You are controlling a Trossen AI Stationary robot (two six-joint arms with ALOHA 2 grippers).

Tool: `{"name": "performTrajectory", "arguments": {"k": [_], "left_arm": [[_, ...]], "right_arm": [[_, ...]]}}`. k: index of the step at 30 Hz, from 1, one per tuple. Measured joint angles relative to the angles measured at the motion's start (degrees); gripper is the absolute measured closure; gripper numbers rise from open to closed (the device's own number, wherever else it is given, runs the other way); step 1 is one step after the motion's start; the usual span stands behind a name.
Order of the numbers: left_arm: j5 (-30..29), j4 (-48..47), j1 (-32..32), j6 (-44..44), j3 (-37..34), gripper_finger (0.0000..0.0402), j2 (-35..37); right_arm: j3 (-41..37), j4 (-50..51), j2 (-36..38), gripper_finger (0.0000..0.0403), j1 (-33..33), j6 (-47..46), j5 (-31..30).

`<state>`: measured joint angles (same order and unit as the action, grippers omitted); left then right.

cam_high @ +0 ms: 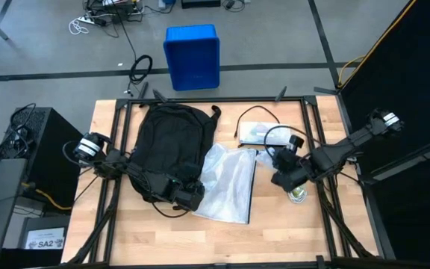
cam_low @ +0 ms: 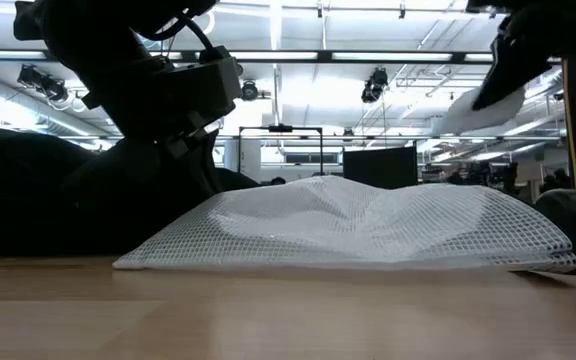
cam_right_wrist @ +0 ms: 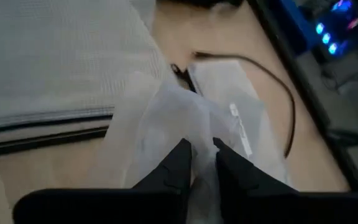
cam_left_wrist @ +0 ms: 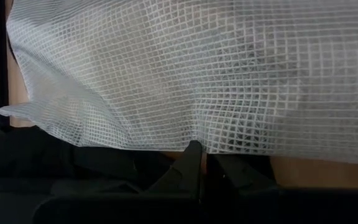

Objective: Unpack backpack
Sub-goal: Remove the earphones pack from the zip bag, then put the mini fan into the zip bag

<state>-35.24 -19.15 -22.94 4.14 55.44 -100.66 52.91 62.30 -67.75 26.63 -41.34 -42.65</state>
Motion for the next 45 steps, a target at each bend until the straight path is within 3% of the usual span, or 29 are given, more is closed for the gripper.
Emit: {"name": "performTrajectory", "arguments": {"k": [7,15,20,24,30,38,45], "left_arm": [[0.69,0.08,0.0,-0.32,0.0,0.0402,0.0],[0.15,0.92,0.04,-3.27,0.0,0.0401,0.0],[-1.18,-0.05,-0.76,-4.26,2.49,0.0386,0.17],[-3.88,-2.04,-1.68,-1.61,4.87,0.0367,0.33],[-2.15,-2.17,-1.56,-1.43,5.42,0.0318,0.33],[0.84,-3.22,-1.6,-2.74,6.49,0.0192,0.33],[6.32,-4.62,-1.56,-4.66,13.01,0.0092,0.33]], "right_arm": [[-1.95,0.36,-0.33,0.0279,-4.35,1.53,7.55],[-1.95,-0.02,-0.28,0.0168,-5.66,1.98,7.84],[-1.95,-1.19,-0.28,0.0132,-5.9,1.94,7.8],[-1.95,-2.8,-0.26,0.0128,-5.9,2.41,7.76],[-1.93,-3.95,-0.52,0.0151,-5.9,2.55,7.61],[-1.93,-5.0,-0.52,0.0188,-5.88,2.57,7.55],[-1.93,-6.04,-0.52,0.0208,-5.88,2.92,7.56]]}}
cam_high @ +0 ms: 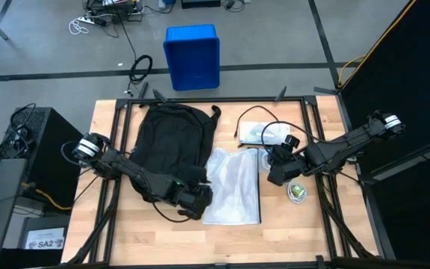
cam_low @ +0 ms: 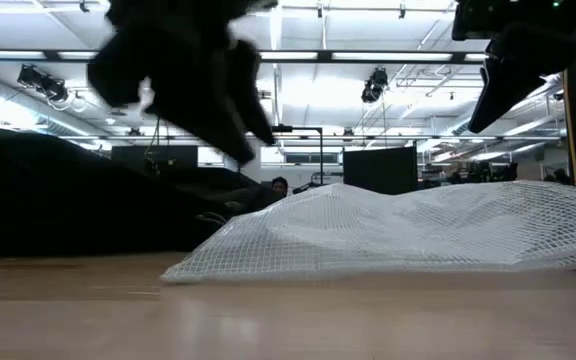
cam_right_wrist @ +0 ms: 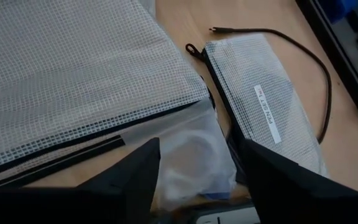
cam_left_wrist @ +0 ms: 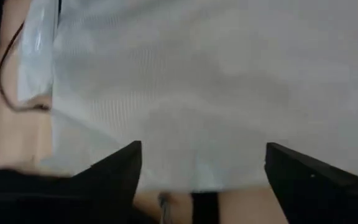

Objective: Unpack backpack
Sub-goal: Put the mini fan into the zip bag

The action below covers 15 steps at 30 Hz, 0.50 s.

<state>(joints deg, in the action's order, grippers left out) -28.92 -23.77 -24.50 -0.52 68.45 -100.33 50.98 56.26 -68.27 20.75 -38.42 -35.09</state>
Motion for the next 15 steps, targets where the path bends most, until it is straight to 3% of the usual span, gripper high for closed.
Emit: {"name": "performTrajectory", "arguments": {"k": [7,11,15], "left_arm": [[2.17,-3.99,-1.11,0.07,8.34,0.0071,1.74],[2.65,-2.46,-2.88,0.09,7.16,0.0073,4.2],[0.4,-1.56,-4.27,-3.28,1.66,0.0073,7.19]], "right_arm": [[0.0,-1.38,-0.02,0.0217,0.02,0.07,0.0],[-0.34,-3.85,-0.02,0.0216,0.17,0.09,0.02],[-2.47,-7.16,-0.04,0.0211,0.26,1.23,0.03]]}}
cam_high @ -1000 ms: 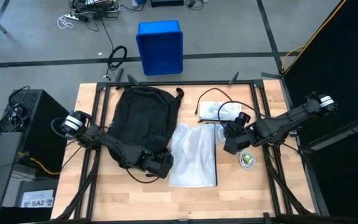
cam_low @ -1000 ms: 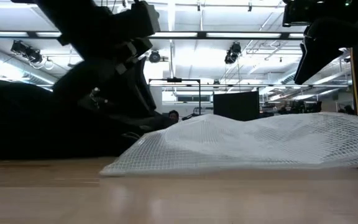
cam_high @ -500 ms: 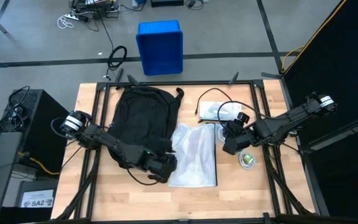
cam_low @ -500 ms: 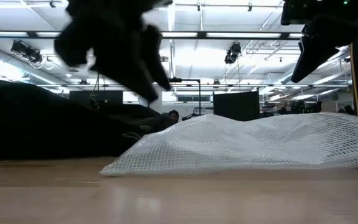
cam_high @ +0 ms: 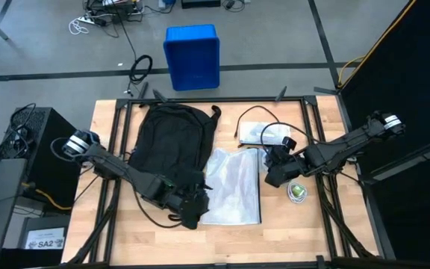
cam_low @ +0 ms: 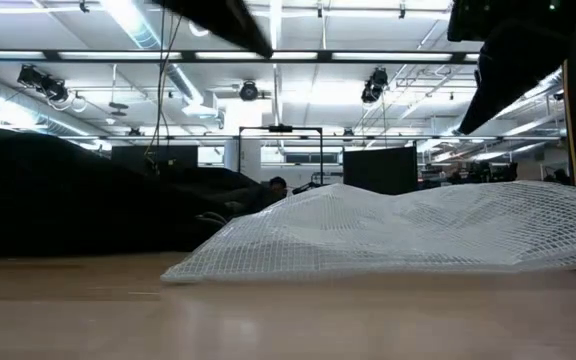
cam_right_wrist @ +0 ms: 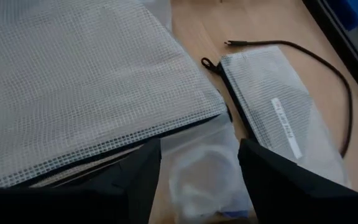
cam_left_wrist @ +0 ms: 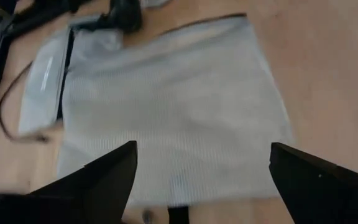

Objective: Unpack backpack
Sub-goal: Put the mini fan into the zip bag

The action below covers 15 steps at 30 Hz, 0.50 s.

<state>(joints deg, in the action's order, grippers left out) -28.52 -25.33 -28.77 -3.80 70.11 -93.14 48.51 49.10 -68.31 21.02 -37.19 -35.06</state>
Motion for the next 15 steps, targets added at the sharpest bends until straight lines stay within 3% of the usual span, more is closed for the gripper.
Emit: {"name": "performTrajectory", "arguments": {"k": [4,8,15], "left_arm": [[-2.31,6.82,-1.12,-3.8,-8.31,0.0074,3.73],[-4.45,20.78,-2.46,-2.67,-18.79,0.0074,9.42],[-13.54,43.77,-2.8,-3.25,-38.32,0.0074,21.38]], "right_arm": [[-3.02,-3.48,0.0,0.0206,-0.07,1.41,-0.01],[-5.62,-5.32,0.0,0.0204,-0.24,1.64,0.04],[-7.02,-7.68,0.0,0.0217,-0.13,1.39,0.21]]}}
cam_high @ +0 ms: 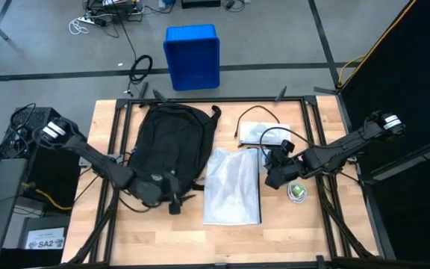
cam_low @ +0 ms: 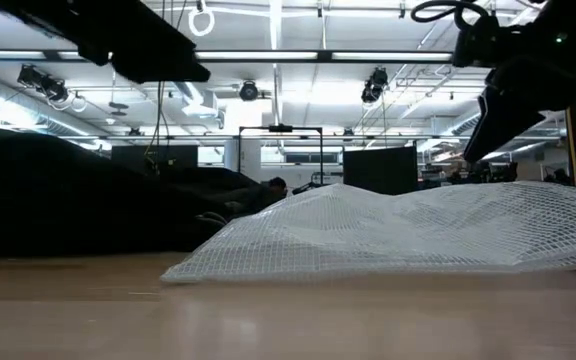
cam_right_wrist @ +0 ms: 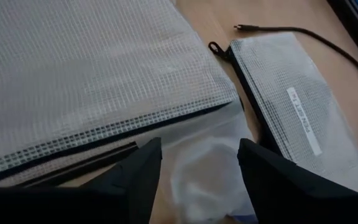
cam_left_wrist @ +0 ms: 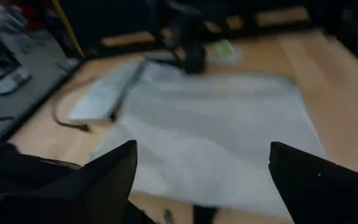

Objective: Unpack backpack
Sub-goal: Put the mini fan into the zip bag

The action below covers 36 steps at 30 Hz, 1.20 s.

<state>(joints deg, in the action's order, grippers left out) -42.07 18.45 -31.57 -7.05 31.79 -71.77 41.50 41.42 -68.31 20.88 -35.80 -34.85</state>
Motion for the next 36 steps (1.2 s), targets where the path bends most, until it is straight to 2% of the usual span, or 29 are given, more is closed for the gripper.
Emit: {"name": "performTrajectory", "arguments": {"k": [3,7,21,36], "left_arm": [[-3.01,11.13,0.33,0.67,-5.61,0.0074,1.48],[-3.15,17.99,0.33,0.61,-9.56,0.0074,1.25],[-2.88,17.88,0.33,0.79,-11.36,0.0074,1.09],[-2.88,17.91,0.33,0.79,-11.36,0.0074,1.09]], "right_arm": [[0.0,-2.02,0.0,0.0222,0.0,1.06,0.01],[0.0,-5.19,0.0,0.0227,0.0,3.06,0.01],[-0.02,-18.46,0.0,0.0227,-0.15,12.33,-0.02],[-0.02,-44.27,0.0,0.0233,-0.15,31.15,-0.04]]}}
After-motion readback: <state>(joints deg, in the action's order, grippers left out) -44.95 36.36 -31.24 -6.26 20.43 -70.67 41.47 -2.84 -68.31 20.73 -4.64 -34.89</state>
